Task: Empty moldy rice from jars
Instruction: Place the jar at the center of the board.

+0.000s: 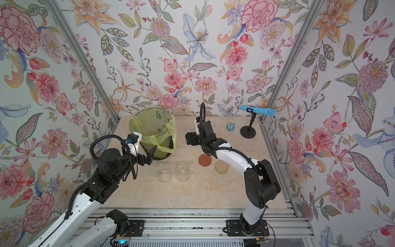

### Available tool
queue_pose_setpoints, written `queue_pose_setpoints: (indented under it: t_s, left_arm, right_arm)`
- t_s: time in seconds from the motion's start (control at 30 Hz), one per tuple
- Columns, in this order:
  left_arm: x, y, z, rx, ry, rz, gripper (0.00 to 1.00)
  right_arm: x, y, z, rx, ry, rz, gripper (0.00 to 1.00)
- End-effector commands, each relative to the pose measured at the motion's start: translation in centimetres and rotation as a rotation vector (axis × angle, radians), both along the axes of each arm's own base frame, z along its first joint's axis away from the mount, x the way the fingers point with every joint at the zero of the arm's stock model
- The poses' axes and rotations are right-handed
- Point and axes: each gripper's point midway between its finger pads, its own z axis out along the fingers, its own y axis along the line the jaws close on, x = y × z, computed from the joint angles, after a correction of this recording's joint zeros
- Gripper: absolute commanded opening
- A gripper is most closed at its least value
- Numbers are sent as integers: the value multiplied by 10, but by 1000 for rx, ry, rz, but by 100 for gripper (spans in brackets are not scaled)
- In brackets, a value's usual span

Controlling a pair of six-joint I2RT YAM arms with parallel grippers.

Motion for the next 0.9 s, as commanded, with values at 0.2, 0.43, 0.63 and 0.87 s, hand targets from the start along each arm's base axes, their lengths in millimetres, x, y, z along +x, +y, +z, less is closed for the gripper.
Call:
queue_pose_setpoints:
  t_s: [0.2, 0.43, 0.63, 0.87]
  left_arm:
    - [0, -2, -8, -17, 23, 0, 100]
    - [-1, 1, -5, -15, 15, 10, 100]
    - [-4, 4, -5, -24, 18, 22, 100]
    - [-6, 7, -4, -27, 16, 28, 100]
  right_arm:
    - [32, 5, -20, -39, -141, -22, 0]
    - [35, 9, -55, -67, -97, -12, 0]
    - [34, 8, -76, -102, -78, -28, 0]
    - [32, 12, -95, -131, -34, -40, 3]
